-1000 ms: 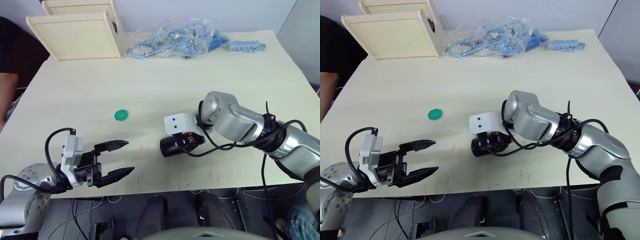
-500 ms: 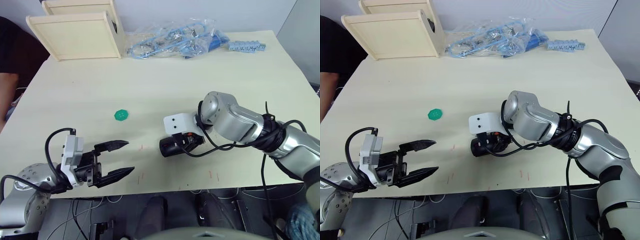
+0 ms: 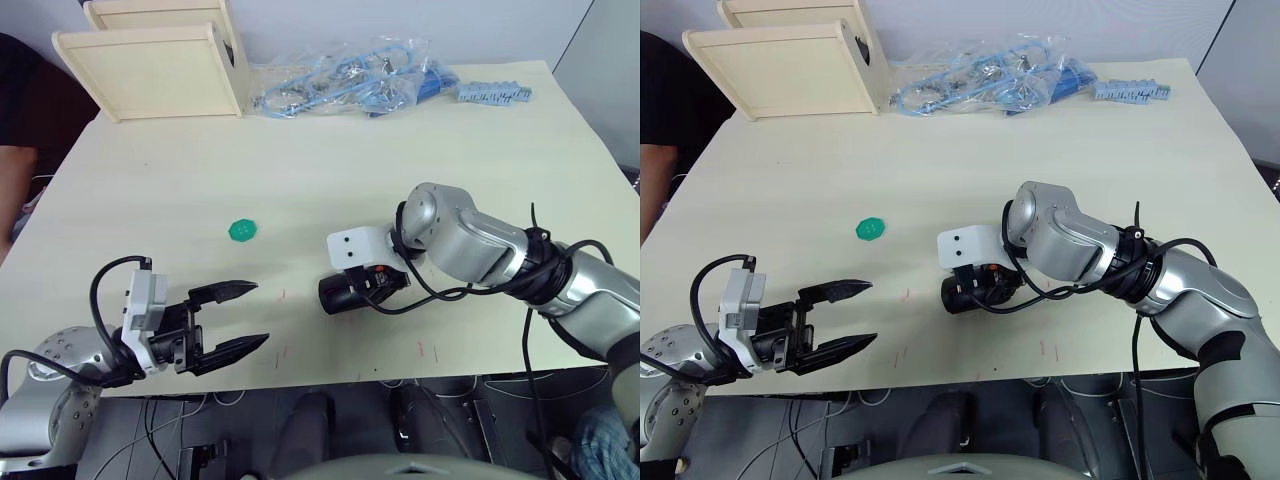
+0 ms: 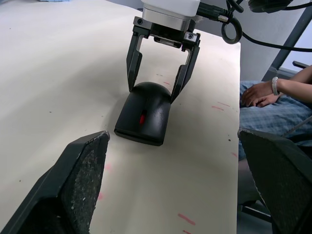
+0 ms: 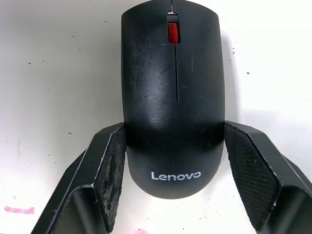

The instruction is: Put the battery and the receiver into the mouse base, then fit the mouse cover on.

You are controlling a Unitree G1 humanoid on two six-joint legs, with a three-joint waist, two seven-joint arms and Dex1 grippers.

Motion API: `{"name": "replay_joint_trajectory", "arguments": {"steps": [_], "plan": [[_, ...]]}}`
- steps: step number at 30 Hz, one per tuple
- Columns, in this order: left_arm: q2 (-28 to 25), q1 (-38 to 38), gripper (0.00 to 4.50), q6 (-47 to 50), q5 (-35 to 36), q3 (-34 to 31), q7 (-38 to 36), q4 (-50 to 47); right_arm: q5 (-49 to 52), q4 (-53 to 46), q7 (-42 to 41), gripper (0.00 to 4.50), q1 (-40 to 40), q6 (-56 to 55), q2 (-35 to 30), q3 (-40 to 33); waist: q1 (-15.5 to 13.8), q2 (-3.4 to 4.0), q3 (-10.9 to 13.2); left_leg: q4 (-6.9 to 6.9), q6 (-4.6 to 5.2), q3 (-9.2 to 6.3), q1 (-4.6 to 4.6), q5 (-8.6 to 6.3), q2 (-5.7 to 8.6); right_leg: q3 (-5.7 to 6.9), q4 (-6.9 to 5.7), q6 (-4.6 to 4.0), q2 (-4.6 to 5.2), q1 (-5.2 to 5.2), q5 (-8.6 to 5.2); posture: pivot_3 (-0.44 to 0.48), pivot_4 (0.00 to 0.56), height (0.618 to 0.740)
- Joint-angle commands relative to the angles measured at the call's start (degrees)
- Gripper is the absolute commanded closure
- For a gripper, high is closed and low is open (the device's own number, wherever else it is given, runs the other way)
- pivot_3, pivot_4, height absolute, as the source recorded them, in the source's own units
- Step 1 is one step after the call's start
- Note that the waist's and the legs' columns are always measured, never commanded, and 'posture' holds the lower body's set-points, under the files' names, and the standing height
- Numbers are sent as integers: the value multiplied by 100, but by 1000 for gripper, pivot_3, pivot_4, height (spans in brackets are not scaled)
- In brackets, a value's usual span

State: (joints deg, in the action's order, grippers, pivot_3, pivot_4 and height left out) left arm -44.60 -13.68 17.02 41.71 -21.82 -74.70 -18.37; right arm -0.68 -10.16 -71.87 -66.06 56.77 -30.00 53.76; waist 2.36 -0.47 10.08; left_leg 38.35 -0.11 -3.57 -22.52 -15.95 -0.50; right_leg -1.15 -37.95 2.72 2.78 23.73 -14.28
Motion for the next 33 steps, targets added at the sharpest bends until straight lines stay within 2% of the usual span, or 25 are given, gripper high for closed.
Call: {"name": "replay_joint_trajectory", "arguments": {"steps": [1,10,17,21,28,30,33], "plan": [[-1,20,0,-67,-4,3,-7,-46,15,-125,21,109,19,-42,37,-149,0,0,0,0,0,0,0,0,0,0,0,0,0,0,0,0,150,740],[-1,10,0,-64,2,-6,-6,-50,46,-214,20,44,11,-69,-1,-237,0,0,0,0,0,0,0,0,0,0,0,0,0,0,0,0,150,740],[6,-13,0,-62,14,-43,17,-47,836,-772,-37,44,602,-362,-143,-1460,-13,-1,0,0,0,-3,-6,0,0,4,4,1,2,0,0,0,150,740],[6,-34,0,-63,29,-83,16,-20,1335,-773,442,44,1366,-1027,355,-2448,-4,-2,-1,0,0,-4,-3,0,-1,5,1,0,-1,-2,0,0,150,740],[-45,-95,0,-43,56,-197,-33,52,1472,-654,587,44,1823,-1699,596,-2535,-4,-3,-2,1,0,-2,0,0,-1,3,-1,0,-1,-4,0,0,150,740],[-59,-108,0,-46,59,-212,-43,69,1639,-534,664,44,1804,-1244,728,-2548,-3,-3,-2,1,0,0,-1,0,-1,1,-2,1,0,-2,0,0,150,740],[-68,-127,0,-48,62,-224,-50,72,1654,-438,711,751,1764,-1155,784,-2489,-4,-3,-2,1,0,0,0,0,-1,1,-2,0,-1,-3,1,0,150,740]]}}
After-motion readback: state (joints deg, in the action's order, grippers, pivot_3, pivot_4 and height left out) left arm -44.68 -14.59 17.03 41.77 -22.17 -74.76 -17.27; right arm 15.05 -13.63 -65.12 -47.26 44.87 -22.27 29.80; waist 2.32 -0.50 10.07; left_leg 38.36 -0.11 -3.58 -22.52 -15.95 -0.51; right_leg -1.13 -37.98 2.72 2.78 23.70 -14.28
